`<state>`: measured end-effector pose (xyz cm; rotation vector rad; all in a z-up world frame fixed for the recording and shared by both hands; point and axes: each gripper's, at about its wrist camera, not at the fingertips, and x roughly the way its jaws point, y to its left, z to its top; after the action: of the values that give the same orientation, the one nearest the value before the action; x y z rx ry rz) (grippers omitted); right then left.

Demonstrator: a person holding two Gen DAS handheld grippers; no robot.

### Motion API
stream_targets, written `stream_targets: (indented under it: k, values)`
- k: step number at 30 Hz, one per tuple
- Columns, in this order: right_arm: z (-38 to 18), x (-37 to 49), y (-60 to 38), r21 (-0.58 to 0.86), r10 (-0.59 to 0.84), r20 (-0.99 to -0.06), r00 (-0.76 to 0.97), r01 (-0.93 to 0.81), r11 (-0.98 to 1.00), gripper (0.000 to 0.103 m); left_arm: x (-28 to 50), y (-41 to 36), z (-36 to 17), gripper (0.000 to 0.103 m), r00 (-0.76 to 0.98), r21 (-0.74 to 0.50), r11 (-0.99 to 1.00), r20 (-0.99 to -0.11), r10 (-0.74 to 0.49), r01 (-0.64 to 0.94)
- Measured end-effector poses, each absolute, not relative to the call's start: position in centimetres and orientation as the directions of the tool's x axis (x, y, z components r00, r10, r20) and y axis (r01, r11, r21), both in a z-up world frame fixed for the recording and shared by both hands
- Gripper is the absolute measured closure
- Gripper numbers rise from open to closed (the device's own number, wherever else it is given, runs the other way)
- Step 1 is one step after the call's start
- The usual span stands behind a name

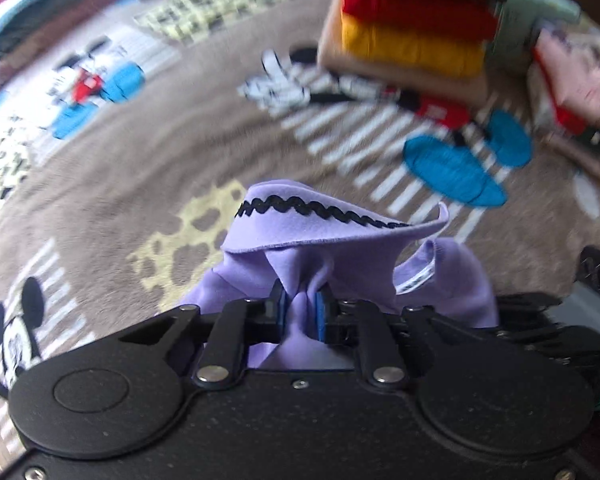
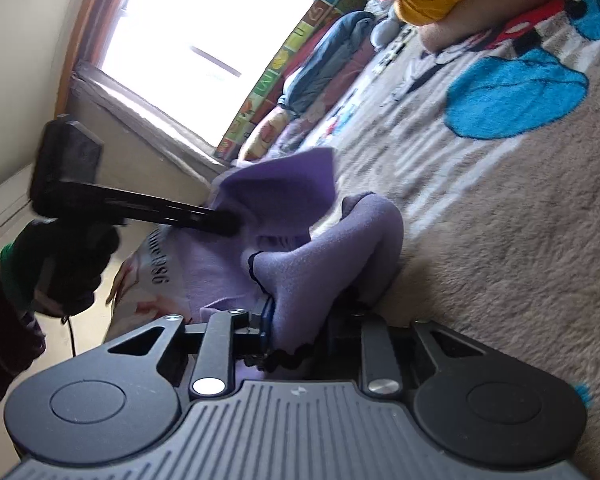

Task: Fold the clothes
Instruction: 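Lift the lavender sweatshirt up off the bed with both grippers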

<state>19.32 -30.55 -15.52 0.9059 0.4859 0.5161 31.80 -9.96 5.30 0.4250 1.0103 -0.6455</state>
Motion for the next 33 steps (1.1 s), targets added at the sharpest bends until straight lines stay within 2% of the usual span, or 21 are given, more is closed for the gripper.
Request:
stream_targets:
  k: [6, 11, 16, 22, 27, 33]
  values:
    - [-12.6, 17.5, -29.3, 0.773, 0.634, -0.094, 0.768, -0.345, 0.532, 0.08, 25.0, -5.3, 9.6, 0.092, 0.5, -0.026, 0.798, -0.767, -0.401, 0.602]
    - [-9.9, 15.1, -28.2, 0.718, 0.664, -0.026, 0.747, -0.449, 0.532, 0.08, 19.5, 0.1, 10.5, 0.092, 0.576, -0.113, 0.845, -0.684, -0.448, 0.523]
    - [-7.2, 11.7, -26.6, 0.657, 0.692, -0.024, 0.722, -0.51, 0.555, 0.081, 13.6, 4.4, 10.1, 0.092, 0.653, -0.177, 0.865, -0.59, -0.475, 0.47]
    - [-2.2, 8.1, -24.2, 0.5, 0.701, -0.053, 0.711, -0.589, 0.635, 0.083, 8.8, 8.5, 10.0, 0.092, 0.725, -0.248, 0.88, -0.5, -0.474, 0.404]
    - [2.0, 6.7, -22.6, 0.404, 0.722, -0.061, 0.689, -0.645, 0.649, 0.085, 8.2, 9.8, 11.9, 0.092, 0.763, -0.248, 0.886, -0.45, -0.463, 0.391]
    - [8.4, 9.4, -22.6, 0.335, 0.744, -0.041, 0.666, -0.693, 0.639, 0.086, 9.9, 10.3, 15.2, 0.092, 0.801, -0.26, 0.872, -0.351, -0.485, 0.414]
